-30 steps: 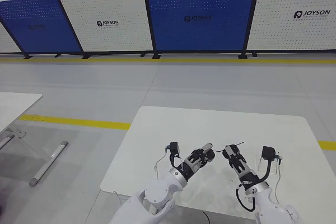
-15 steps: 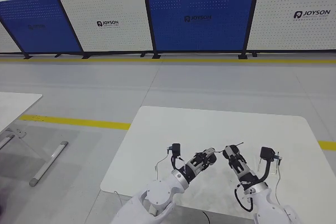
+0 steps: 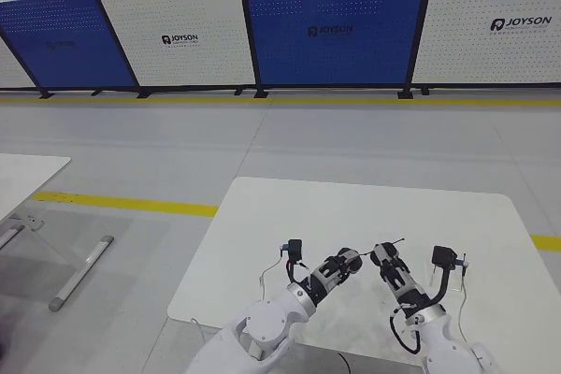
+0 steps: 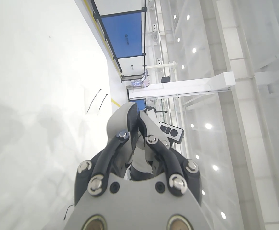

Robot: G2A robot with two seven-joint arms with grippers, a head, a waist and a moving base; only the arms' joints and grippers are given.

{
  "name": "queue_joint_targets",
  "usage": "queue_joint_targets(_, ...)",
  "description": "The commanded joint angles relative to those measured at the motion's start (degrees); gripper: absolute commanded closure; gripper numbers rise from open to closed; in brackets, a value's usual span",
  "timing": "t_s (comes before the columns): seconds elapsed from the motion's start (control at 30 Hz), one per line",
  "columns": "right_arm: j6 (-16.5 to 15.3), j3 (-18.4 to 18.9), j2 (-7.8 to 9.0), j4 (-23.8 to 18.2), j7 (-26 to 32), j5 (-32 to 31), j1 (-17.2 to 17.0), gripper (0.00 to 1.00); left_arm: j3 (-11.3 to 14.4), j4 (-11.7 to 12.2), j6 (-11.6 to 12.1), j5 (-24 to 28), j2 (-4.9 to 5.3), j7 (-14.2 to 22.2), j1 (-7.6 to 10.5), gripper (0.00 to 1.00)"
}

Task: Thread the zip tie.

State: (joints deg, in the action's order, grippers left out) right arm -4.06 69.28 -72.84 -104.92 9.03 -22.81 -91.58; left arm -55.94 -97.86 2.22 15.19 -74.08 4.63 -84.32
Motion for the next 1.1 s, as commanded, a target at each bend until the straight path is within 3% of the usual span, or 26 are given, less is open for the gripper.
queue_joint_targets(0.0, -0.05, -0.01, -0.01, 0.0, -0.05, 0.01, -0.01, 1.0, -0.01, 0.04, 0.07, 0.04, 0.0, 0.08, 0.01, 1.0)
queue_joint_targets(0.63, -1.85, 0.48, 0.06, 0.0, 2.32, 3.44, -0.04, 1.0, 0.06, -0.28, 1.59, 0.67, -0.05, 0.79, -0.18, 1.0)
queue_joint_targets(1.07, -0.48, 0.31, 0.18, 0.52, 6.07, 5.14, 0.66, 1.0, -0.39, -0.92, 2.16, 1.36, 0.11, 2.05, -0.64, 1.0)
